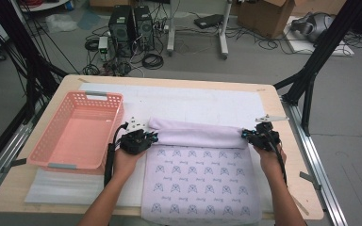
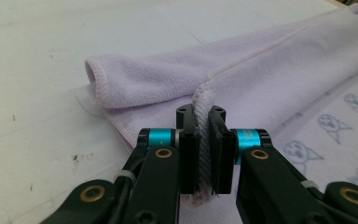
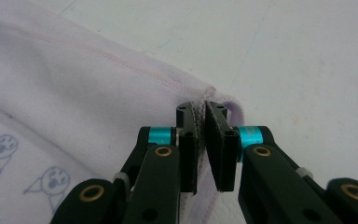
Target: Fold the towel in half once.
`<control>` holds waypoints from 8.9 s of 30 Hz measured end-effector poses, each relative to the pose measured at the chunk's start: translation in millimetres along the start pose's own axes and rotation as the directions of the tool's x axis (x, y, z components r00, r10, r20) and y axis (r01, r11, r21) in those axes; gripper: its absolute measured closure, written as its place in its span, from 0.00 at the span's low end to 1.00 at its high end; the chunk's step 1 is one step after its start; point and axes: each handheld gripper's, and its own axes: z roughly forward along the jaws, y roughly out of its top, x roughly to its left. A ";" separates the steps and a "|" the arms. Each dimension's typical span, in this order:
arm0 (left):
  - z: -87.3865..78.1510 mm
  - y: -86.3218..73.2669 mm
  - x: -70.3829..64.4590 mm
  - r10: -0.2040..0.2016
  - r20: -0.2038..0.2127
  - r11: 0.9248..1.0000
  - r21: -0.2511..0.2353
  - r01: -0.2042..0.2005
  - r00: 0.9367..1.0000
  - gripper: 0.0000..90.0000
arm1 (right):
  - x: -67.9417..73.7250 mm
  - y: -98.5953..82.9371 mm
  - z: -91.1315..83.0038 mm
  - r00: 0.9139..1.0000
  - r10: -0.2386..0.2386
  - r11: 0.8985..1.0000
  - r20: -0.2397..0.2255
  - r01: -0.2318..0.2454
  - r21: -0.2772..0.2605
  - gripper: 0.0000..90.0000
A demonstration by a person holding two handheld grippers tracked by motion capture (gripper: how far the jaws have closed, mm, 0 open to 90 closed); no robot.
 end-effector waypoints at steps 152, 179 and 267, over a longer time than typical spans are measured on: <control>21.4 6.7 3.5 -0.151 -0.125 0.988 0.006 0.153 0.981 0.94 | 16.0 -41.2 -2.3 0.998 0.051 0.992 -0.035 -0.055 -0.113 0.91; 57.3 62.8 49.1 -0.238 -0.122 0.971 -0.028 0.237 0.963 0.70 | -24.6 29.7 45.0 0.983 0.186 0.965 0.008 -0.181 -0.190 0.72; -75.2 -45.5 -43.1 -0.044 0.113 0.994 -0.093 0.055 0.993 0.46 | 43.6 -100.4 -103.7 0.996 0.005 0.989 -0.092 -0.018 -0.146 0.66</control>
